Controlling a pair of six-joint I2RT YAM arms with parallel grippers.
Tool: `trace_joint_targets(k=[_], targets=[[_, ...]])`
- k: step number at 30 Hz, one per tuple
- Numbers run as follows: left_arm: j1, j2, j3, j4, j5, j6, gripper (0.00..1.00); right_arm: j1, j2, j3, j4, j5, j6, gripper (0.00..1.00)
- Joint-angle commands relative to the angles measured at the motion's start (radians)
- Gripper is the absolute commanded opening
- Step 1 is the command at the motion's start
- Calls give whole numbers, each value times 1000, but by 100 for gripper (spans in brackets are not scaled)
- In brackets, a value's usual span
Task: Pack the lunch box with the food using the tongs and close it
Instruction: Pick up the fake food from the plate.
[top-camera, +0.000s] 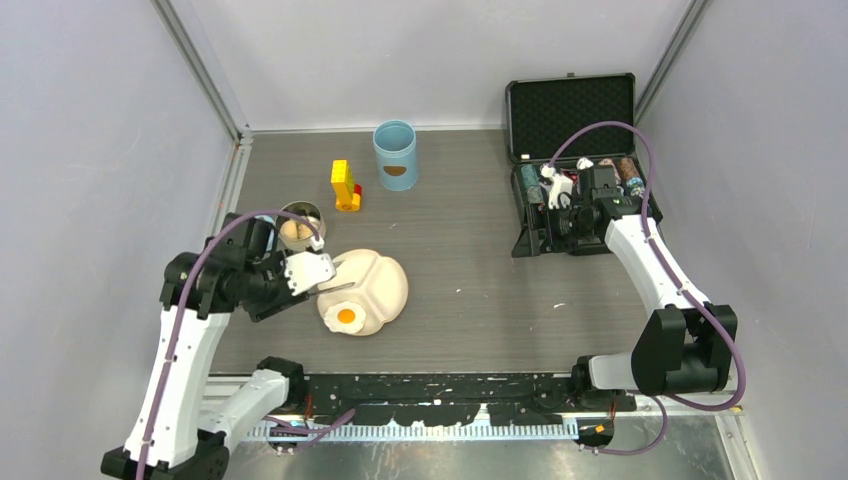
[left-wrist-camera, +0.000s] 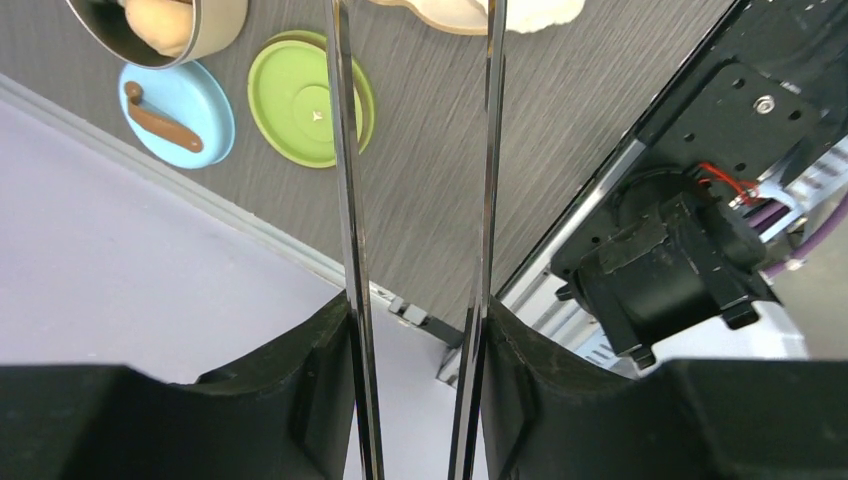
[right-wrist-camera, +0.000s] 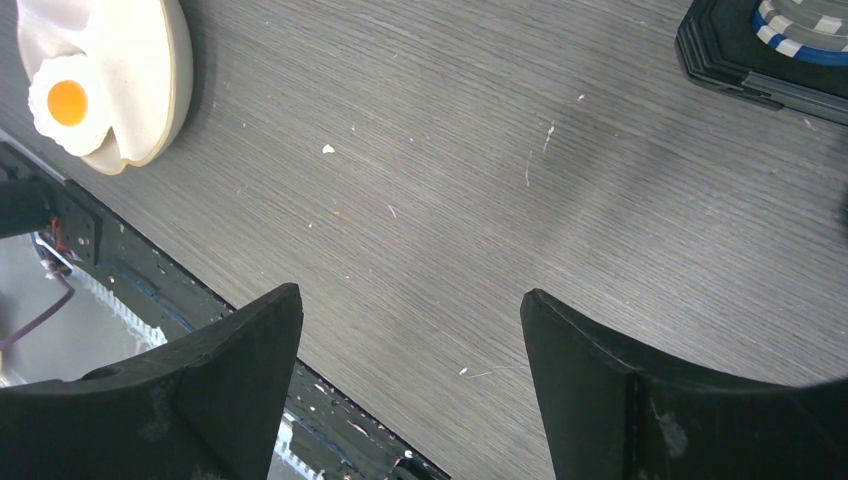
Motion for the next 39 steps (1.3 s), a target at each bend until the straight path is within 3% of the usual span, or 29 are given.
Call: trace_joint_targets(k=[1, 9, 19, 27, 39], targets=[[5, -62, -32, -207, -76, 122, 45, 4, -32, 11, 12, -1, -2, 85], [5, -161, -159, -207, -169, 253, 44, 4, -32, 11, 14, 0, 2, 85], [5, -192, -239, -207, -166, 406, 44, 3, -20, 14, 14, 5, 3, 85], [5, -163, -276, -201, -169, 428, 45, 3, -12, 18, 14, 5, 4, 85], [3, -184, -383, -65, -235, 515, 45, 2, -4, 19, 14, 10, 5, 85]])
